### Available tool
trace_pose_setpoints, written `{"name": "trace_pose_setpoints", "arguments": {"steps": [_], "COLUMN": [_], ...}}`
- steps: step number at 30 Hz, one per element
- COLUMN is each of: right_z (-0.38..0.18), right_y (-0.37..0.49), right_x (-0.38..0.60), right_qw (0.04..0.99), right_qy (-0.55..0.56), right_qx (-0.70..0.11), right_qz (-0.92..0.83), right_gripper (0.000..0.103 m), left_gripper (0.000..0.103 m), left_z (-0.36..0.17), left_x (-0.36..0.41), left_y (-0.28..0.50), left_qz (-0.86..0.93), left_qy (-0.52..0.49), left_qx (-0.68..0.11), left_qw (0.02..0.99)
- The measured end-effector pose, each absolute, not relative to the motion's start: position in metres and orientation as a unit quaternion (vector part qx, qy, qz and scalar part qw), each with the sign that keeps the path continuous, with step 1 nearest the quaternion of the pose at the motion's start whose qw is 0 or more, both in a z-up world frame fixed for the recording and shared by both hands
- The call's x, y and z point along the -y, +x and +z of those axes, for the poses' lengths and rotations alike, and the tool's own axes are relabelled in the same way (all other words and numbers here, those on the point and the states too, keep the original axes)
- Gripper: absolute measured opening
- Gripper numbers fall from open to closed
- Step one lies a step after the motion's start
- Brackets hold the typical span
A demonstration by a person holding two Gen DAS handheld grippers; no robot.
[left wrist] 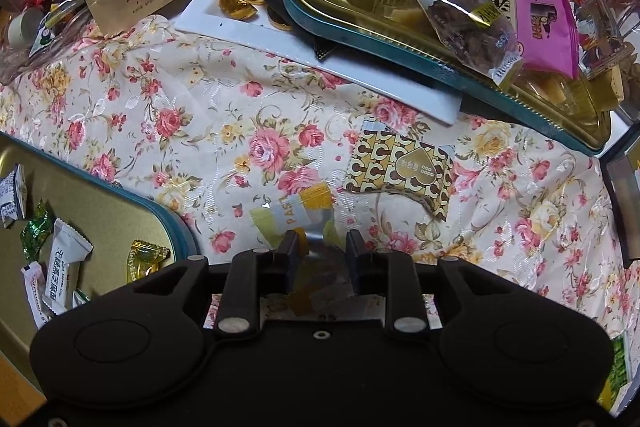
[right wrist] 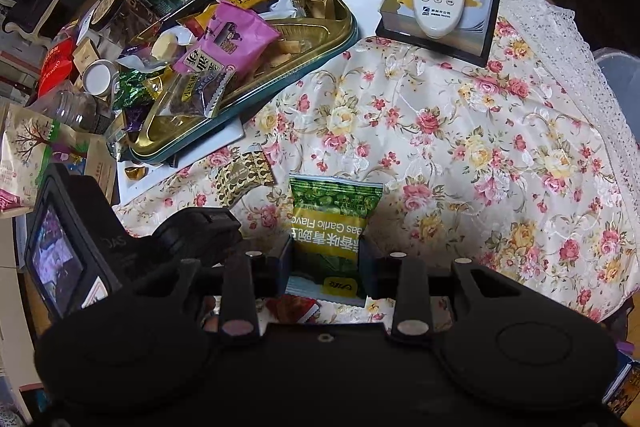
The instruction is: Organize snacks
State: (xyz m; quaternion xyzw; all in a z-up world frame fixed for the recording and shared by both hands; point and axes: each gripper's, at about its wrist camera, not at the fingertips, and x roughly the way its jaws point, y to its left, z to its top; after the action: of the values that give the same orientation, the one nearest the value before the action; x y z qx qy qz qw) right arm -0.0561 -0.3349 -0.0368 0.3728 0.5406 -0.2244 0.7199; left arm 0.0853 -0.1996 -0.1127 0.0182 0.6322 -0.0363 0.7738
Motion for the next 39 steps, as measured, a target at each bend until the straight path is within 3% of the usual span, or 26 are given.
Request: {"name": "trace_pose_setpoints", "arguments": {"steps": [15,17,19,25,28,39], "right_z": [-0.039,-0.039,-0.039,-0.036,-0.037,-0.039], "right_y": [-0.06,-0.06,-0.06,-0.061,-0.062,-0.062], "right_x": [0.339,0.34,0.341,0.342,0.343,0.346], "right_qw": [0.716,0.716,0.716,0.717,0.713,0.709], "right_qy": [0.371,0.372,0.376,0.381,0.387,0.397], "right_qx": [-0.546,-0.546,-0.546,-0.543,-0.542,-0.542], "right_qz": [-0.225,-0.224,-0.22,-0.217,-0.219,-0.216], "right_gripper": [0.037,0.037,0.037,0.037,0.037,0.037], "left_gripper": [0.036,0.026,0.006,0.007,0.015,0.024], "left_z": [-0.113,-0.113,-0.112,-0.108,-0.1,-0.109], "left_x": [0.193,0.199,0.201,0.201,0.195,0.192], "left_y": [0.088,0.086,0.084,0.083,0.079,0.087], "left_qz": [-0.018,-0.019,-0.035,-0.062,-0.069,-0.029], "left_qy": [-0.013,0.006,0.002,-0.014,-0.037,-0.031], "left_qx": [-0.627,-0.623,-0.624,-0.643,-0.644,-0.634], "left_qw": [0.778,0.782,0.781,0.763,0.761,0.773]}}
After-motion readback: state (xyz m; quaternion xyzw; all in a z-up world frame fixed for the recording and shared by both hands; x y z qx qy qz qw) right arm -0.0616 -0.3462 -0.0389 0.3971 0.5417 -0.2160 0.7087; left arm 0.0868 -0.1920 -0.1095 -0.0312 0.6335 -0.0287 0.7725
